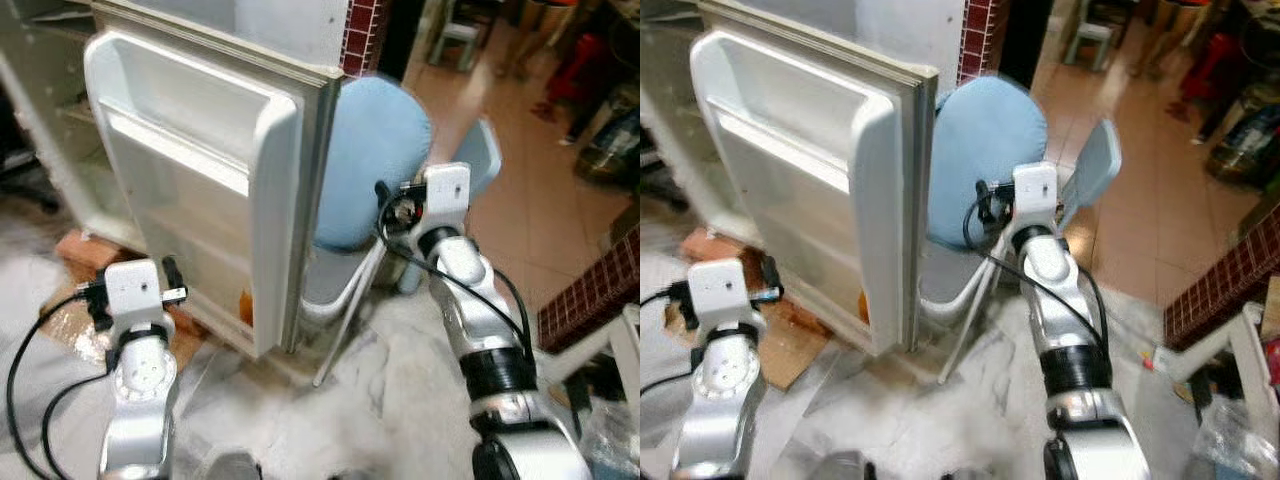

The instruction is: Restocking fridge

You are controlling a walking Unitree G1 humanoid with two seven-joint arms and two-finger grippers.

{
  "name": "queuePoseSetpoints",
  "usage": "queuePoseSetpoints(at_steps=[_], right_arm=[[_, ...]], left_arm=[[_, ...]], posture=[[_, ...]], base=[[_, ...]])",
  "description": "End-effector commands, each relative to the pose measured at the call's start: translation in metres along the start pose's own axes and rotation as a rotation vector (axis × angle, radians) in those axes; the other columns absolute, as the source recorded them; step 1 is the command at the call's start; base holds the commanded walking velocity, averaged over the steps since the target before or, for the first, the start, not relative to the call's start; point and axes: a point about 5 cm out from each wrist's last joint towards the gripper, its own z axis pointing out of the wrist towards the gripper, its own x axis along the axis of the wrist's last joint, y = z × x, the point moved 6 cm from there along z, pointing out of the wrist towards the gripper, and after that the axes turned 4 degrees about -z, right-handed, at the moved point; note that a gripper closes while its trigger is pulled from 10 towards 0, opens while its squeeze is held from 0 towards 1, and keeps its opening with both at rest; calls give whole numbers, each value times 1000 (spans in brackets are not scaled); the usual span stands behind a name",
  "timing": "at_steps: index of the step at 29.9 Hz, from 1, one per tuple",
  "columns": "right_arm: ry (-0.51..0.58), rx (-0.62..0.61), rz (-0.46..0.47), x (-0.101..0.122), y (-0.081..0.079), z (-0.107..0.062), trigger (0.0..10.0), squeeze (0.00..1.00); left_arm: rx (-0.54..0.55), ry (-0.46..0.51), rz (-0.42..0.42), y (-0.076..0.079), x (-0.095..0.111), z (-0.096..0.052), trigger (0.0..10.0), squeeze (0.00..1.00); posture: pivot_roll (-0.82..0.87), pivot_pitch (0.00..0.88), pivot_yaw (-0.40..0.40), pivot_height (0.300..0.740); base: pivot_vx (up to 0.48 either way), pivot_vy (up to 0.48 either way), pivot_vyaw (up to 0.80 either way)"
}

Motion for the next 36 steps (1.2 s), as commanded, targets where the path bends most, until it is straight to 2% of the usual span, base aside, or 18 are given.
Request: queuePoseSetpoints(at_steps=[1, 9, 12, 16, 19, 24, 26, 28, 29, 35, 36], right_arm=[[15, -32, -3, 5, 9, 2, 10000, 0], [3, -31, -6, 2, 5, 4, 10000, 0], [-5, -38, -11, 2, -1, 9, 10000, 0], [29, -30, -34, 17, -22, 23, 10000, 0], [40, -43, -39, 21, -25, 25, 10000, 0], [-15, -84, -76, 10, -29, 29, 10000, 0], [-25, -89, -73, 12, -39, 34, 10000, 0], [-20, -86, -75, 14, -41, 35, 10000, 0], [-2, -62, -61, 21, -51, 38, 10000, 0], [48, 39, -9, 35, -81, 41, 10000, 0], [51, 46, -18, 34, -81, 41, 10000, 0]], left_arm=[[15, -28, -37, 1, -2, 0, 10000, 0], [26, -49, -26, -1, -7, -2, 10000, 0], [39, -77, -42, -3, -12, -4, 10000, 0], [44, -106, -59, -5, -17, -3, 10000, 0], [45, -94, -61, -8, -15, -2, 10000, 0], [63, -112, -76, -13, -19, -2, 10000, 0], [72, -134, -85, -14, -23, -3, 10000, 0], [71, -135, -89, -14, -23, -3, 10000, 0], [68, -132, -91, -13, -23, -2, 10000, 0], [62, -122, -101, -13, -21, 1, 10000, 0], [62, -121, -101, -13, -21, 1, 10000, 0]], posture=[[87, 11, -91, 740], [89, 12, -95, 740], [92, 13, -94, 740], [109, 6, -97, 740], [117, 4, -101, 740], [124, 0, -106, 740], [127, 0, -105, 740], [128, 0, -105, 740], [130, 0, -104, 740], [134, 0, -105, 740], [134, 0, -105, 740]], base=[[0, 0, 0], [0, 0, 0], [0, 0, 0], [0, 0, 0], [0, 0, 194], [0, 0, 800], [0, 0, 734], [0, 0, 669], [281, 0, 0], [308, 0, 0], [360, 0, 0]])
